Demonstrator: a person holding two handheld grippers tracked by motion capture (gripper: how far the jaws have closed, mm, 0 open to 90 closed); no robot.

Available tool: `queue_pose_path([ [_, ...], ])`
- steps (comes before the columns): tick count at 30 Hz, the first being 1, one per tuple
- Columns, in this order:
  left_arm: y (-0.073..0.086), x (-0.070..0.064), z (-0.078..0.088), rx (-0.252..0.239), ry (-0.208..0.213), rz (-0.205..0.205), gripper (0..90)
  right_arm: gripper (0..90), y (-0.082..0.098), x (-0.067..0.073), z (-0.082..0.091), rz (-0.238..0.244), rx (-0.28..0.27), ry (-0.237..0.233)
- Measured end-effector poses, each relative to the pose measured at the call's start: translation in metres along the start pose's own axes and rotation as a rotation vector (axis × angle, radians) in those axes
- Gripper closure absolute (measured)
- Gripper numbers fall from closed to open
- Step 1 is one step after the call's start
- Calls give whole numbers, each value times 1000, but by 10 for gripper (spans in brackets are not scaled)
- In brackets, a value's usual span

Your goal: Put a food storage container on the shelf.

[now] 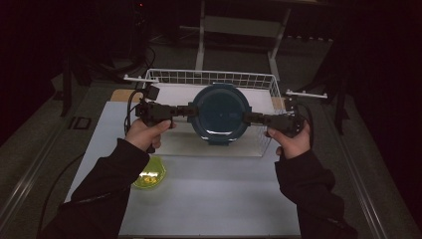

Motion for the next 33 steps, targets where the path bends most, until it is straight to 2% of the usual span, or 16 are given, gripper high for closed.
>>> queue_pose_path([
  [7, -14, 11, -2, 1, -14, 17, 572, 563, -11, -5, -9, -24, 4, 2],
  [14, -19, 26, -8, 2, -9, 77, 568, 564, -20, -14, -17, -45, 26, 34],
  [16, -22, 28, -9, -13, -8, 93, 568, 563, -23, -15, -19, -68, 25, 30],
  [24, -32, 36, -14, -10, -12, 139, 566, 563, -34, -20, -23, -110, 34, 41],
  [26, -33, 37, -14, -14, -15, 139, 565, 563, -35, -21, -24, -116, 33, 43],
  [32, -37, 43, -17, -6, -15, 176, 564, 562, -41, -25, -28, -145, 50, 52],
  [33, -38, 45, -18, -3, -12, 191, 564, 562, -44, -27, -29, -164, 61, 60],
])
Point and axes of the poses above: each handheld gripper's, and its own axes: z roughly backward along the jaws, y roughly out of its underside, x roughly to its left, the point moved 9 cm from there along -z, roughly forward along the jaws, and after that the axes turned 5 degrees about -x, right-handed, at the moved point
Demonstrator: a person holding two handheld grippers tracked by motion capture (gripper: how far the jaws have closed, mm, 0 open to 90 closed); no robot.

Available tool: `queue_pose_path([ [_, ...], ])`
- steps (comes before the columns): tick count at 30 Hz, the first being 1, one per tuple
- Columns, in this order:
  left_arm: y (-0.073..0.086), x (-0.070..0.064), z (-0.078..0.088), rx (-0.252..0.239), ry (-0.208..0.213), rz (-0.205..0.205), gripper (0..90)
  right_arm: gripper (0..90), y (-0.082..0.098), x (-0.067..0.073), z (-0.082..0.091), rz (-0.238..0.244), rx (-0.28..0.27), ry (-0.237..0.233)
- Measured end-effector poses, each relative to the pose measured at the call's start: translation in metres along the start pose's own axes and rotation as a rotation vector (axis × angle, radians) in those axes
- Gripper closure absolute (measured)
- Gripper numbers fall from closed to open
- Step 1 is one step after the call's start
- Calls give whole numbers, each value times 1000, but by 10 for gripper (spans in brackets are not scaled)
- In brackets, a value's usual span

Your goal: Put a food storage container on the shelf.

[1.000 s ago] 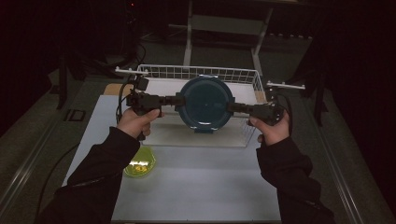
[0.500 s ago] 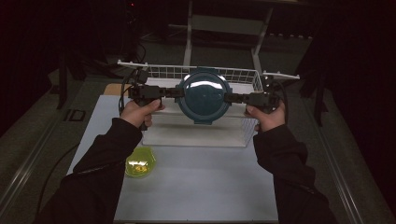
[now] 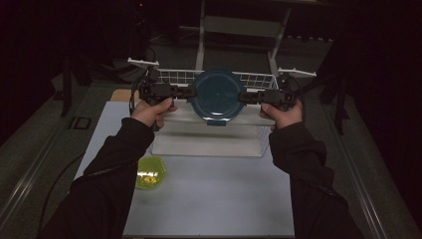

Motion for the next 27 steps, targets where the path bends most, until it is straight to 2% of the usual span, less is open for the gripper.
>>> queue_pose_path([
  [5, -2, 3, -2, 0, 9, 29, 564, 561, -1, -2, -1, -31, 6, -1],
  [6, -2, 6, -3, 3, 18, 55, 564, 560, -3, -4, -2, -57, 11, -1],
  [8, -2, 8, -3, -2, 20, 75, 562, 558, -4, -5, -3, -75, 10, -2],
  [10, -2, 8, -4, -4, 19, 78, 561, 557, -4, -6, -4, -87, 8, -5],
  [15, -2, 16, -7, -16, 18, 131, 543, 546, -7, -12, -9, -144, -6, -18],
  [21, -2, 23, -9, -18, 7, 162, 515, 520, -8, -18, -14, -174, -7, -9],
  [23, -1, 22, -10, -15, 8, 156, 504, 525, -8, -22, -16, -149, -12, 36],
  [25, -1, 21, -11, -9, 3, 143, 500, 530, -10, -22, -15, -144, -22, 48],
  [27, 1, 19, -10, 6, -14, 96, 473, 529, -11, -21, -15, -124, -28, 65],
])
Point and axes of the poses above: each handheld gripper's, and its own axes: z roughly backward along the jaws, y roughly out of its underside, x roughly to its left, the point moved 9 cm from there along -z, roughly forward along the jaws, and after that the axes turned 5 degrees about -x, right-handed, at the moved point
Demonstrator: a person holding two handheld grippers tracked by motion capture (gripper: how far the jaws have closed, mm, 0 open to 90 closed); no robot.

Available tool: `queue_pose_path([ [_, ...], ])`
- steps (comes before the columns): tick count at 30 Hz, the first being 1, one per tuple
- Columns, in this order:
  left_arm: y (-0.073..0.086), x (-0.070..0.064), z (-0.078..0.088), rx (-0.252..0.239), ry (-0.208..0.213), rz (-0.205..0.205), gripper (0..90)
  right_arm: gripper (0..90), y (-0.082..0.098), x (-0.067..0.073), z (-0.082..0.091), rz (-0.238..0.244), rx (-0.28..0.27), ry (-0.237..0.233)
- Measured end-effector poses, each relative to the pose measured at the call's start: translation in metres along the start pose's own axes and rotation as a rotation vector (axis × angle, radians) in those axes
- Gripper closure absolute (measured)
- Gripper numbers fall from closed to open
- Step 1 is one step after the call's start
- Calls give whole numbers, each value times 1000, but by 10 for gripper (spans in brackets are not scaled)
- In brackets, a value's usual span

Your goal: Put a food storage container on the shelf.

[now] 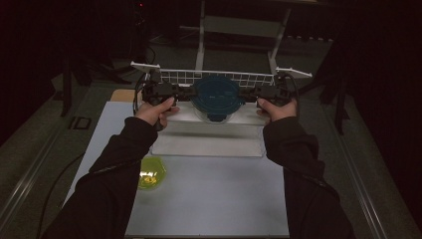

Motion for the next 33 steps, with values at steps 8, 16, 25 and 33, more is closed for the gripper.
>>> queue_pose_path([
  [8, 2, -14, 7, -26, -42, -153, 274, 457, -1, 11, 5, 112, -30, 28],
  [16, 8, -22, 23, -109, -103, -349, 139, 424, 4, 26, 18, 248, -59, 78],
  [25, 31, -38, 38, -131, -130, -489, 6, 446, 29, 44, 31, 340, -72, 35],
  [33, 54, -43, 49, -150, -189, -625, 0, 570, 66, 58, 35, 440, -56, 17],
])
Point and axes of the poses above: each handheld gripper's, and its own axes: z roughly backward along the jaws, y roughly out of its underside, x roughly to its left, the point moved 9 cm from there along -z, roughly forward along the jaws, and after that the axes turned 5 degrees about -x, right-handed, at the moved point
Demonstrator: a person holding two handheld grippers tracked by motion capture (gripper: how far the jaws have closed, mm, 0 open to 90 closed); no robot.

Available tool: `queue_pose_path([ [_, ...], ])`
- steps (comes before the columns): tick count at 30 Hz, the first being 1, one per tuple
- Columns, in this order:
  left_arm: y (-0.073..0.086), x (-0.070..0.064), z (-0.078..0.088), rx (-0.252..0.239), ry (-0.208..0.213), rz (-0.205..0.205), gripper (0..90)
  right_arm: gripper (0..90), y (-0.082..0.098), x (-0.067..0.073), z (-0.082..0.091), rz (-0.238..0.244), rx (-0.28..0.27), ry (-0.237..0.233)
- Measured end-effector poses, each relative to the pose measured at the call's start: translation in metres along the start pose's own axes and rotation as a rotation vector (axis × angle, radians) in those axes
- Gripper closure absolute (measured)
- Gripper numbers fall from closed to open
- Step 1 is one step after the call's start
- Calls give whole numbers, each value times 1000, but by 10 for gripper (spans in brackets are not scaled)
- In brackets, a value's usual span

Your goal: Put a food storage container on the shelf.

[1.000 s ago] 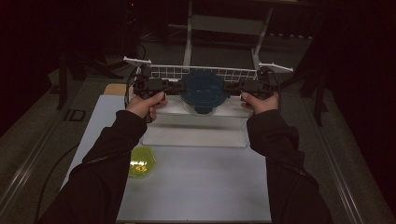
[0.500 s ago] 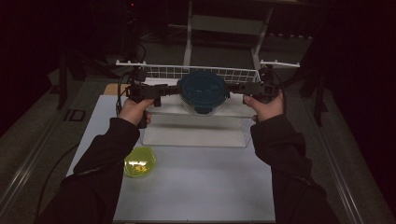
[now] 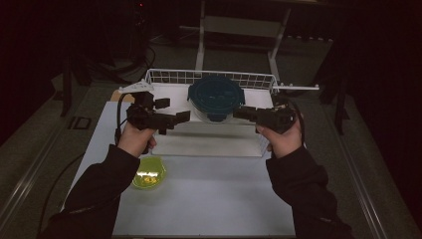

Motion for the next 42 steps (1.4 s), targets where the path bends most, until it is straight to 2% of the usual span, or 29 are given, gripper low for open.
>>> queue_pose_path([
  [4, 5, -7, 8, -14, -21, -56, 0, 732, 20, 13, -2, 46, 40, -19],
  [5, 5, -7, 8, -14, -21, -56, 0, 732, 20, 13, -2, 46, 40, -19],
  [6, 11, -12, 11, -20, -18, -70, 0, 887, 32, 19, -10, 60, 62, -27],
  [7, 14, -14, 13, -22, -16, -73, 0, 896, 36, 21, -12, 57, 68, -36],
  [12, 30, -20, 15, -15, -9, -89, 0, 898, 45, 24, -28, 47, 90, -51],
  [15, 40, -22, 15, -13, -4, -87, 1, 898, 43, 23, -35, 32, 78, -44],
  [17, 40, -22, 15, -13, -4, -87, 1, 898, 41, 22, -36, 32, 74, -39],
  [18, 49, -22, 16, -9, 0, -82, 1, 898, 39, 20, -39, 21, 68, -35],
  [19, 51, -22, 17, -10, 0, -80, 0, 898, 38, 18, -41, 18, 65, -28],
  [22, 56, -21, 18, -7, -2, -82, 1, 898, 35, 16, -45, -5, 63, -36],
  [35, 63, -24, 21, -7, 8, -87, 1, 896, 25, 5, -54, -7, 47, 5],
  [38, 64, -24, 22, -6, 8, -91, 1, 846, 25, 5, -53, -8, 34, 5],
  [40, 66, -25, 22, -6, 15, -88, 1, 784, 29, 8, -52, -4, 50, -11],
  [41, 66, -25, 22, -6, 15, -88, 1, 784, 29, 8, -52, -4, 50, -11],
  [42, 73, -24, 23, 59, 5, -87, 3, 640, 36, 14, -49, 40, 54, -14],
])
Point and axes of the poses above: each handheld gripper's, and its own axes: z roughly backward along the jaws, y roughly out of its underside, x roughly to its left, the point moved 9 cm from there along -z, roughly forward along the jaws, and after that the axes turned 5 degrees about -x, right-handed, at the moved point
